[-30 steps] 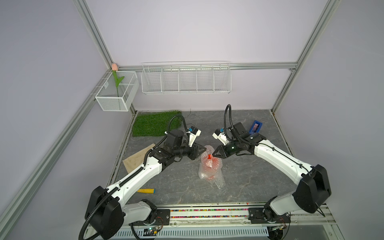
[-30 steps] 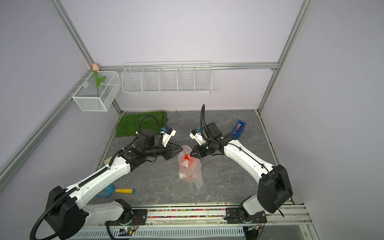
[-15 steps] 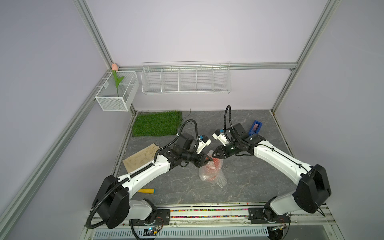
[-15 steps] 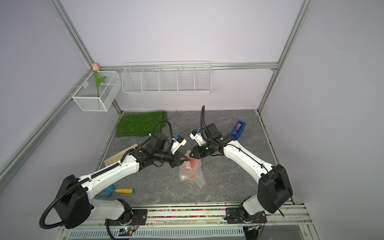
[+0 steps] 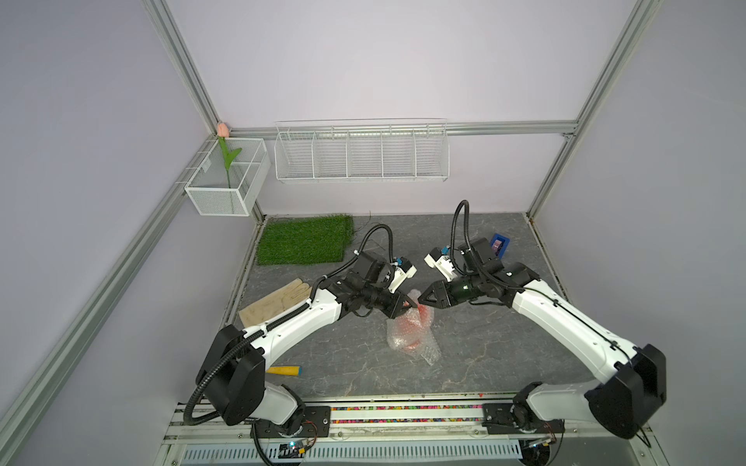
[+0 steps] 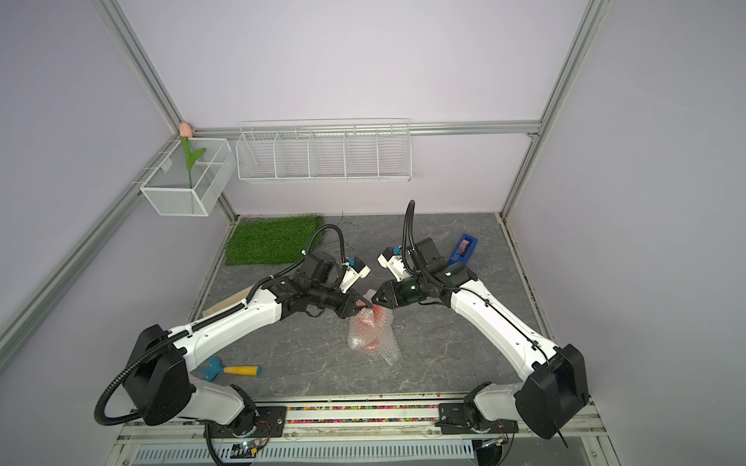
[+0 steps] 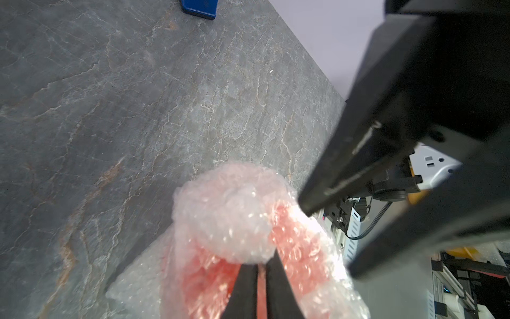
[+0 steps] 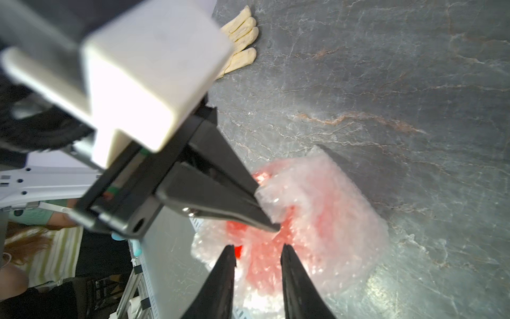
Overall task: Wrap wine glasses in bubble wrap
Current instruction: Wrap the wine glass in bubble wrap.
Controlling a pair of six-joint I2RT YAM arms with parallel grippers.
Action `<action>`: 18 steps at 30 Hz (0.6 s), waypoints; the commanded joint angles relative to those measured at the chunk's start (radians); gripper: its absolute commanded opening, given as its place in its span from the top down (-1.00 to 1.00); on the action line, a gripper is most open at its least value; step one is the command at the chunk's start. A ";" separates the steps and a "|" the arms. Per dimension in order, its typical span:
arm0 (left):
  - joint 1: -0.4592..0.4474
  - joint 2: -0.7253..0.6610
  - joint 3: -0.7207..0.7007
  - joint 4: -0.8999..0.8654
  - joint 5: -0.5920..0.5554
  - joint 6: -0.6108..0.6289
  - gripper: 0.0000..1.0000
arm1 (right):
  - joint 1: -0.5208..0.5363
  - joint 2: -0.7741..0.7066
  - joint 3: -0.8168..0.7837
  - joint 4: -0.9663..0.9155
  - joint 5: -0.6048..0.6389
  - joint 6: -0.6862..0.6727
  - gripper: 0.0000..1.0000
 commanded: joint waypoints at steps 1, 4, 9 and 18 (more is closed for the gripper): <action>-0.008 0.050 -0.002 -0.097 -0.051 -0.018 0.81 | 0.039 -0.055 -0.021 -0.009 -0.048 0.033 0.42; -0.008 0.045 -0.001 -0.087 -0.058 -0.033 0.82 | 0.086 -0.070 -0.047 0.013 -0.030 0.050 0.42; -0.010 0.045 0.003 -0.080 -0.051 -0.040 0.82 | 0.109 -0.033 -0.082 0.065 0.024 0.066 0.42; -0.008 -0.003 -0.002 -0.086 -0.022 -0.031 0.64 | 0.102 0.064 -0.043 0.062 0.157 0.060 0.40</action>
